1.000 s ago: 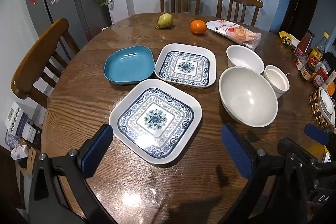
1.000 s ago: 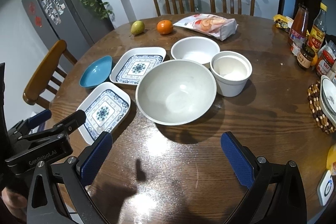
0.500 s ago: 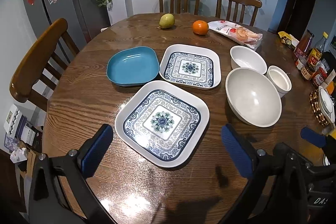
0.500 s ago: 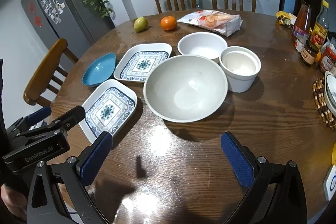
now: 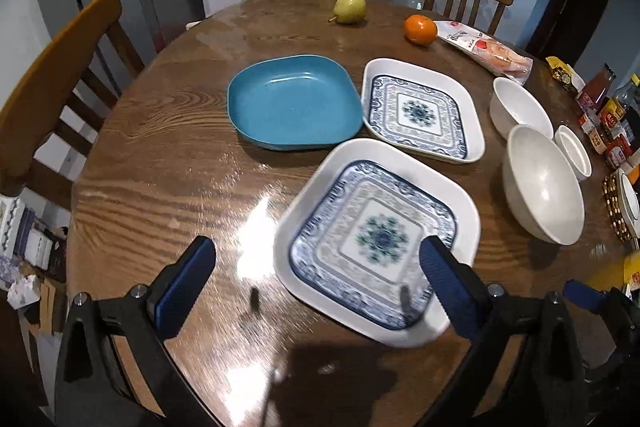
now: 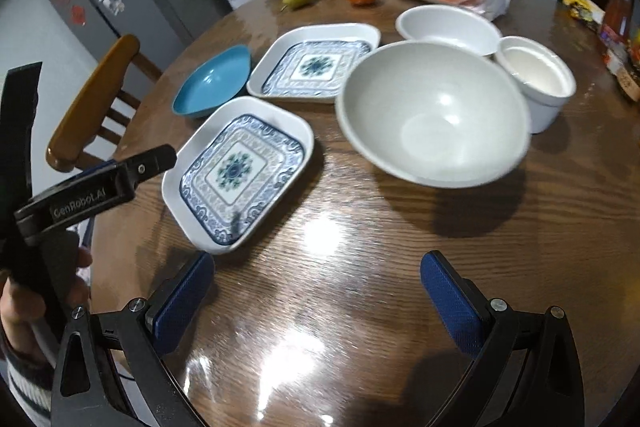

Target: Organize plates and bowls

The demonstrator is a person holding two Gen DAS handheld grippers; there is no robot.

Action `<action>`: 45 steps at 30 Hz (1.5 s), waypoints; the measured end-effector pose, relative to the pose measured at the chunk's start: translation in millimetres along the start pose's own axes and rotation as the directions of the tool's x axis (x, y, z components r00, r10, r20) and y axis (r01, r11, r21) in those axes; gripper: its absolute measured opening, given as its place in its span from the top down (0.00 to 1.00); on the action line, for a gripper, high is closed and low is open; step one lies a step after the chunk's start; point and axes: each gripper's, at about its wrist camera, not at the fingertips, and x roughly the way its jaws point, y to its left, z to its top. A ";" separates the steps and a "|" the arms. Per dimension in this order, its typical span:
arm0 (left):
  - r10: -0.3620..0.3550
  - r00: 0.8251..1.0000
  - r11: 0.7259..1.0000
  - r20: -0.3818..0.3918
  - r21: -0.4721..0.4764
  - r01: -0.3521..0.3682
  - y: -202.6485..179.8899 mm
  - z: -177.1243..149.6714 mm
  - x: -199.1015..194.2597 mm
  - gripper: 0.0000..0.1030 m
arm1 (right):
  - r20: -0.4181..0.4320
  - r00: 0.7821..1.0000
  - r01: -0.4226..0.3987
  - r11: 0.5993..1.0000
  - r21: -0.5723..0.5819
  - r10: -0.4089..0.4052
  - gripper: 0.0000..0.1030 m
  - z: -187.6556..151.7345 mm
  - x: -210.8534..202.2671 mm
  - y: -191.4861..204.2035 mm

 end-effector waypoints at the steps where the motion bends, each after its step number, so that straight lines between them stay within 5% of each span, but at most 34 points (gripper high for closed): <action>1: -0.005 1.000 1.000 -0.006 0.011 0.005 2.8 0.5 4.0 0.09 | -0.005 1.000 -0.001 1.000 0.001 0.001 0.00 0.6 3.5 1.6; 8: -0.068 0.996 0.994 -0.052 0.087 0.072 6.9 0.6 29.1 0.37 | -0.003 1.000 0.012 1.000 -0.009 -0.012 0.01 11.5 27.7 14.4; 14: -0.075 0.993 0.988 -0.088 0.128 0.086 9.5 3.0 51.0 0.63 | -0.041 0.999 0.016 1.000 -0.011 -0.017 0.28 18.4 51.6 19.7; 19: -0.085 0.990 0.984 -0.110 0.144 0.100 15.5 4.6 57.0 0.72 | -0.054 0.998 0.011 1.000 -0.021 -0.012 0.41 20.3 61.4 24.0; 22: -0.089 0.989 0.983 -0.117 0.152 0.106 16.8 4.8 57.1 0.76 | -0.052 0.999 0.013 0.999 -0.033 -0.015 0.56 22.4 64.1 25.9; 24: -0.113 0.985 0.981 -0.127 0.143 0.132 17.0 3.9 56.3 0.83 | -0.054 0.999 0.000 0.999 -0.039 -0.002 0.75 23.8 65.6 27.1; 27: -0.104 0.987 0.982 -0.126 0.144 0.122 15.4 -0.7 53.1 0.84 | -0.056 0.998 0.004 0.999 -0.043 -0.006 0.82 24.5 66.9 25.8; 45: -0.106 0.989 0.981 -0.101 0.150 0.120 -50.3 -73.3 -9.5 0.88 | -0.129 0.991 -0.043 0.996 -0.072 0.034 0.83 -26.9 13.6 -21.8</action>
